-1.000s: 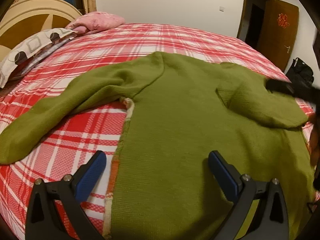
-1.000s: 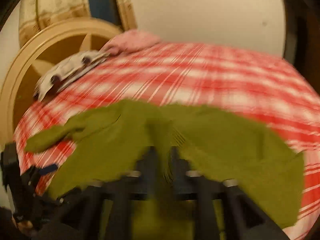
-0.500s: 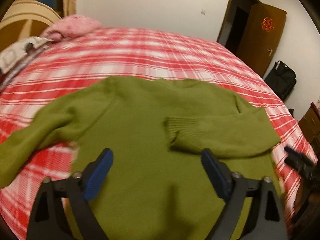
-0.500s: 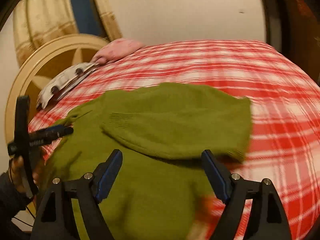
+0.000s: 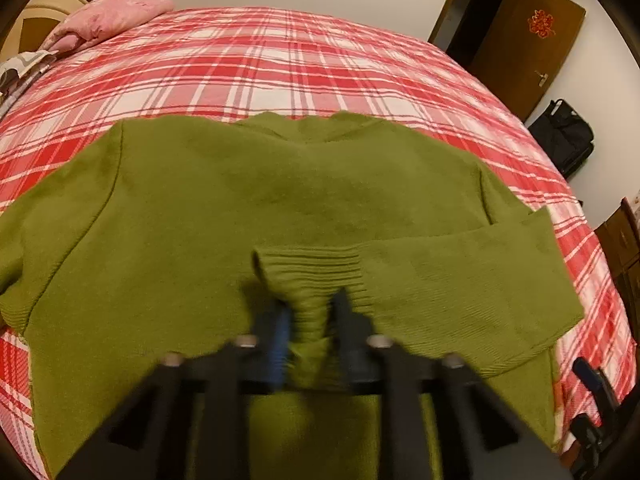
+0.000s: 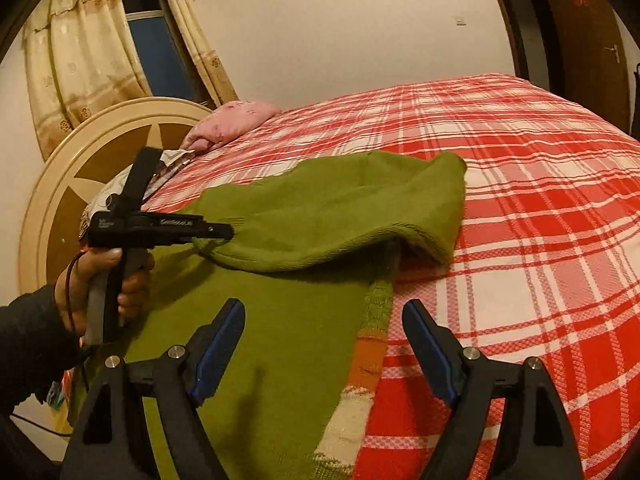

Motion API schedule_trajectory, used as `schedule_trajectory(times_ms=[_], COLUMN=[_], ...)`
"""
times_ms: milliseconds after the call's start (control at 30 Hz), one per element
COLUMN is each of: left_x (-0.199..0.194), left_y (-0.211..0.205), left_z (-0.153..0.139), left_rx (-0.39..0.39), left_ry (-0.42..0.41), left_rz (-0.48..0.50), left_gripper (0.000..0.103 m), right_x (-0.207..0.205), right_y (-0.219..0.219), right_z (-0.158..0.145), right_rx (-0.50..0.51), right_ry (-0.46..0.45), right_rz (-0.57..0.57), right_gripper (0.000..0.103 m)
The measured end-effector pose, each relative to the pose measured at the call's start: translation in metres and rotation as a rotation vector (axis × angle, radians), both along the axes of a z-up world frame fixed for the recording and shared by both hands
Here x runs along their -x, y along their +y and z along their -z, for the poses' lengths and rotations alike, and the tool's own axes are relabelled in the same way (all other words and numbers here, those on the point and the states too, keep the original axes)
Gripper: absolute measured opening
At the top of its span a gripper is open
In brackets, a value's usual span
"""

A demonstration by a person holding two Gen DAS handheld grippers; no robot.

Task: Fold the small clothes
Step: 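Grasp the sleeve cuff with the left gripper and lay it on the body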

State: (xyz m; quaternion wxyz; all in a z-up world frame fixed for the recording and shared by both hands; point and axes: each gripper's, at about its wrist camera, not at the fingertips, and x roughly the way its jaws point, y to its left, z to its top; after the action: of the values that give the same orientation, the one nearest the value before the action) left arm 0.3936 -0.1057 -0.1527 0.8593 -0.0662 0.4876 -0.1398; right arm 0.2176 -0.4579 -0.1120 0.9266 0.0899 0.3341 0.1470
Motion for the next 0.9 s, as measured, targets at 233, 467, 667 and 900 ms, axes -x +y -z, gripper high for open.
schedule_trajectory(times_ms=[233,467,667,900], left_x=[0.008,0.009,-0.003,-0.005], left_y=[0.015,0.069,0.1,0.106], left_z=[-0.043,-0.074,-0.043,-0.024], left_rx=[0.064,0.051,0.041,0.042], left_ry=[-0.108,-0.189,-0.13,-0.091], left_rz=[0.014,-0.064,-0.142,-0.143], left_gripper=[0.011,0.011,0.011,0.011], right_x=[-0.002,-0.003,-0.006,-0.007], right_y=[-0.003,-0.002,-0.001,-0.002], right_z=[0.005,0.009,0.013,0.016], right_rx=[-0.018,-0.017,-0.018,-0.022], right_ry=[0.012,0.026,0.053,0.071], right_rz=[0.009,0.004,0.002,0.012], right_gripper=[0.081,0.081,0.081,0.082])
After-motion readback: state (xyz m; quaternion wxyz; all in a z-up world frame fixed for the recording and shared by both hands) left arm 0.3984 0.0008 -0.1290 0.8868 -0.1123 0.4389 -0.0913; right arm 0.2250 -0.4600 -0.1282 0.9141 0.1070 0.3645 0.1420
